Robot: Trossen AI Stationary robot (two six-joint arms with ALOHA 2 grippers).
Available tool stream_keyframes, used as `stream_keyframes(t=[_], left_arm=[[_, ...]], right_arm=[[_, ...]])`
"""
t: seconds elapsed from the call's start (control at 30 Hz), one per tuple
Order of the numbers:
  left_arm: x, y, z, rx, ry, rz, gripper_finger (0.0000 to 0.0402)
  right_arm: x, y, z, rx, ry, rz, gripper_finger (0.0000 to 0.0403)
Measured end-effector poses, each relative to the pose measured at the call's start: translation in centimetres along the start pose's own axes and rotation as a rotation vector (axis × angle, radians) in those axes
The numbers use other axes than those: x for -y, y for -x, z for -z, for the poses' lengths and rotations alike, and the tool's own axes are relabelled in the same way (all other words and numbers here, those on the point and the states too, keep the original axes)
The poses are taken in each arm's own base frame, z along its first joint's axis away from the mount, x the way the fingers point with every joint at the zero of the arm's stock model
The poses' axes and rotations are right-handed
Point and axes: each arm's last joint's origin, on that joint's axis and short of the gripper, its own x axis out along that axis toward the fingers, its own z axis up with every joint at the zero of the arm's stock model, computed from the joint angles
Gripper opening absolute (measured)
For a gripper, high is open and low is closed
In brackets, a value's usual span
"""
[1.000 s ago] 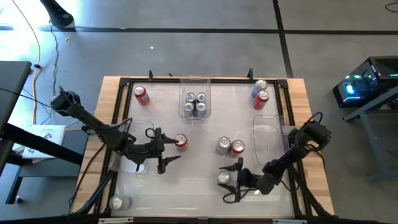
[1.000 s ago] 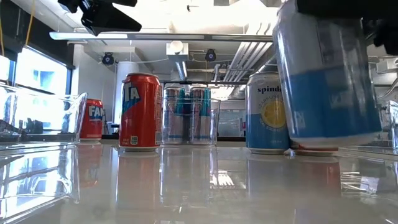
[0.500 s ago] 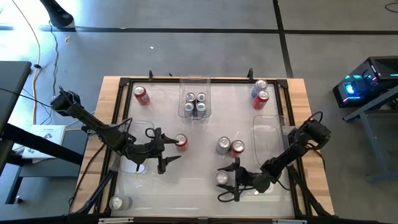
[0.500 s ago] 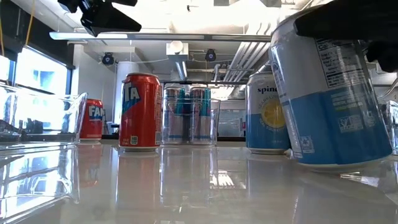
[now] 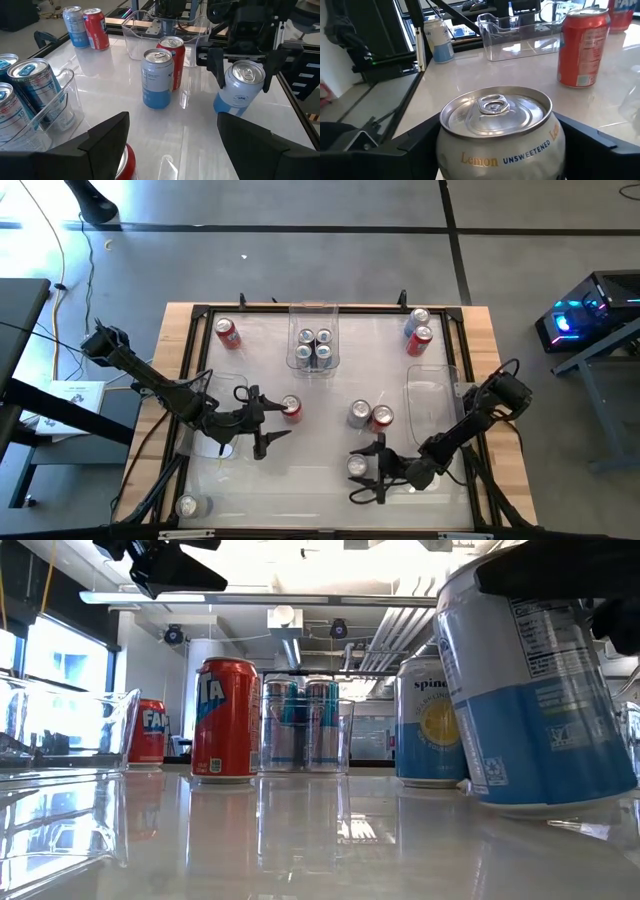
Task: Sort soda cans
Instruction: Put the bottom right blue-white soda can into the bottom right transparent bin
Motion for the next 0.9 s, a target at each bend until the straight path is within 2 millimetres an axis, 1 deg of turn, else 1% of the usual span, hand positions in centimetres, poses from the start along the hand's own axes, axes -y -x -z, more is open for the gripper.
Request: stream_keyframes(t=[0.17, 0.27, 0.4, 0.53, 0.6, 0.7, 0.8, 0.9], left_arm=[[0.0, 0.0, 0.0, 0.0, 0.001, 0.0, 0.0296], [0.0, 0.0, 0.0, 0.0, 0.007, 0.0, 0.0296], [0.0, 0.0, 0.0, 0.0, 0.008, 0.0, 0.0296], [0.0, 0.0, 0.0, 0.0, 0.01, 0.0, 0.0296], [0.0, 0.0, 0.0, 0.0, 0.012, 0.0, 0.0296], [0.0, 0.0, 0.0, -0.001, 0.015, 0.001, 0.0296], [0.0, 0.0, 0.0, -0.001, 0.016, 0.001, 0.0296], [0.0, 0.0, 0.0, -0.001, 0.016, 0.0, 0.0296]], right_arm=[[0.1, -0.4, 0.0, -0.041, -0.023, -0.09, 0.0331], [0.3, -0.6, -0.1, -0.054, -0.043, -0.113, 0.0337], [0.3, -0.5, 0.0, -0.07, 0.059, -0.123, 0.0338], [0.1, -0.1, -1.6, -0.023, 0.086, -0.131, 0.0339], [0.0, 0.2, -2.1, -0.026, 0.115, -0.131, 0.0339], [-0.1, 0.7, -3.5, -0.02, 0.14, -0.127, 0.0339], [-0.5, 0.9, -4.9, -0.084, 0.2, -0.107, 0.0338], [-1.1, 0.9, -6.6, -0.214, 0.271, -0.063, 0.0337]])
